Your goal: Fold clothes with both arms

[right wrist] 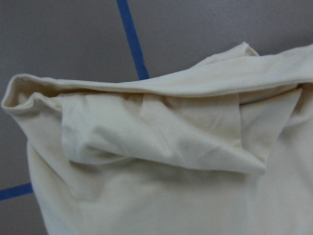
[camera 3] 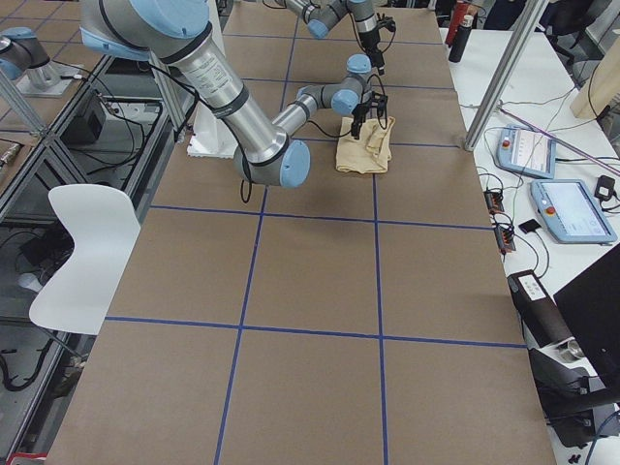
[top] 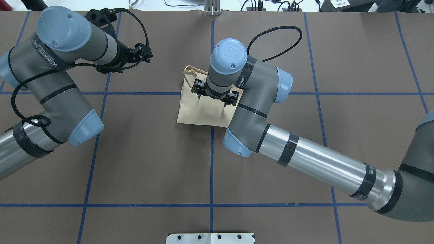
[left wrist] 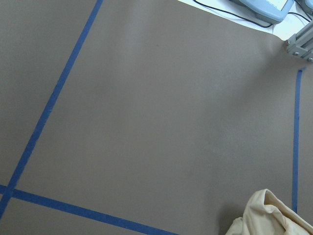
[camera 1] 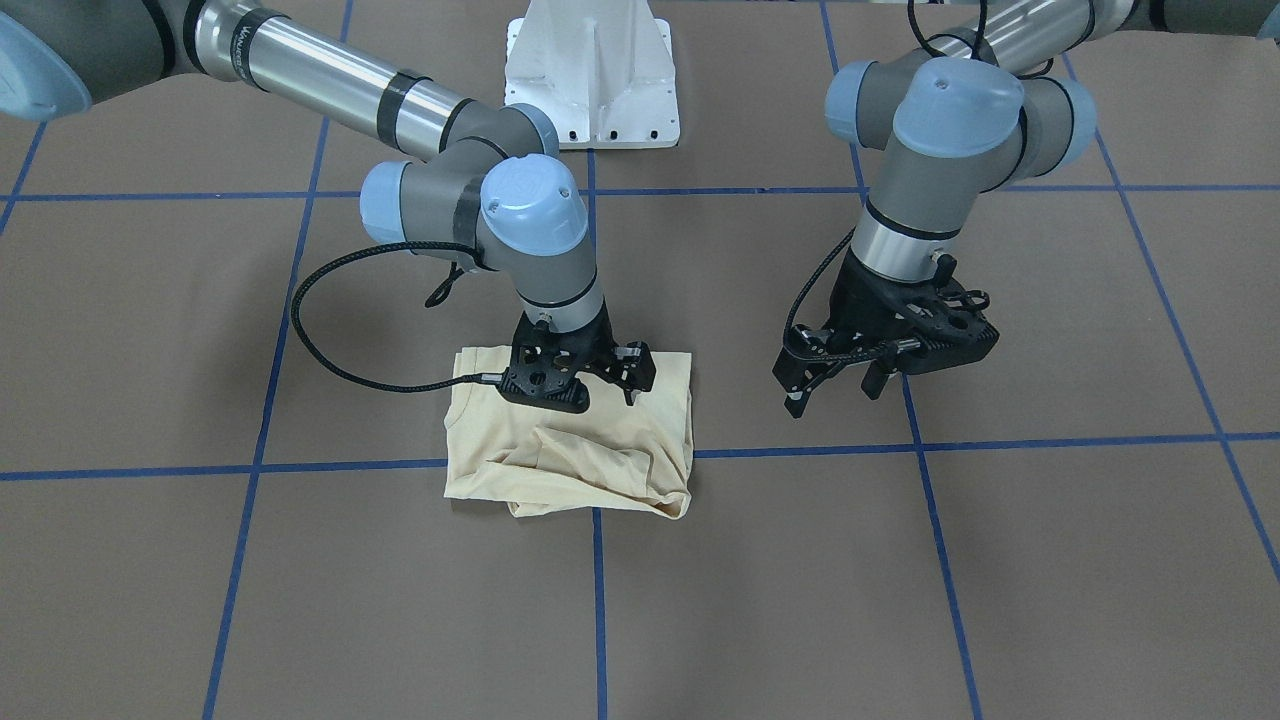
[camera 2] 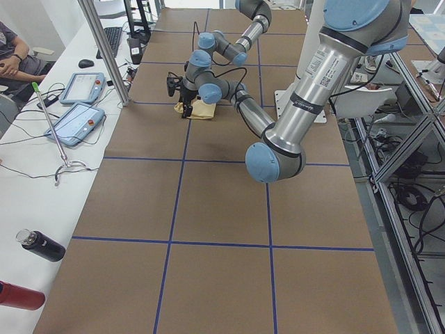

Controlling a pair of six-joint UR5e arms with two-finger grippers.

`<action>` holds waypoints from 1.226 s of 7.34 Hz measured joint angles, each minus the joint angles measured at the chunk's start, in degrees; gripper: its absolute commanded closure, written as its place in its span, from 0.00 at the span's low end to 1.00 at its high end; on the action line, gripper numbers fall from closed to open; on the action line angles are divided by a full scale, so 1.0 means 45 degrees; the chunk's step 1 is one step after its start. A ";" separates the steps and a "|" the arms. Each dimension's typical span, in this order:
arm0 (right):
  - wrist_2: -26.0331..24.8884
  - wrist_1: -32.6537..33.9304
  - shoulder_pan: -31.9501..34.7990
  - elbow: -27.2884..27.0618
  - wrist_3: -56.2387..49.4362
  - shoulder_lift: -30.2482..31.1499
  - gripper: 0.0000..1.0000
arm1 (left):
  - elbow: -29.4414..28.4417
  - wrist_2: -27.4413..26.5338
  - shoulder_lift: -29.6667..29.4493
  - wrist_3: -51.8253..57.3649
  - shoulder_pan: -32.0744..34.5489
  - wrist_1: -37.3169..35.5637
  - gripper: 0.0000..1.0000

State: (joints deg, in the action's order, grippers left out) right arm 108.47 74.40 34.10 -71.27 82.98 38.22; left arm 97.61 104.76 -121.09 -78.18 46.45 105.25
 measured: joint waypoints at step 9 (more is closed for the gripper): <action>-0.1120 -0.1983 0.1494 0.4056 -0.2215 -0.1781 0.01 | 0.0532 0.0313 0.0165 -0.0114 -0.0008 -0.0073 0.01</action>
State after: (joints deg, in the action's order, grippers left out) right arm 103.43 65.48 40.83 -53.02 73.02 30.21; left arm 100.00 106.17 -120.35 -78.70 46.41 104.93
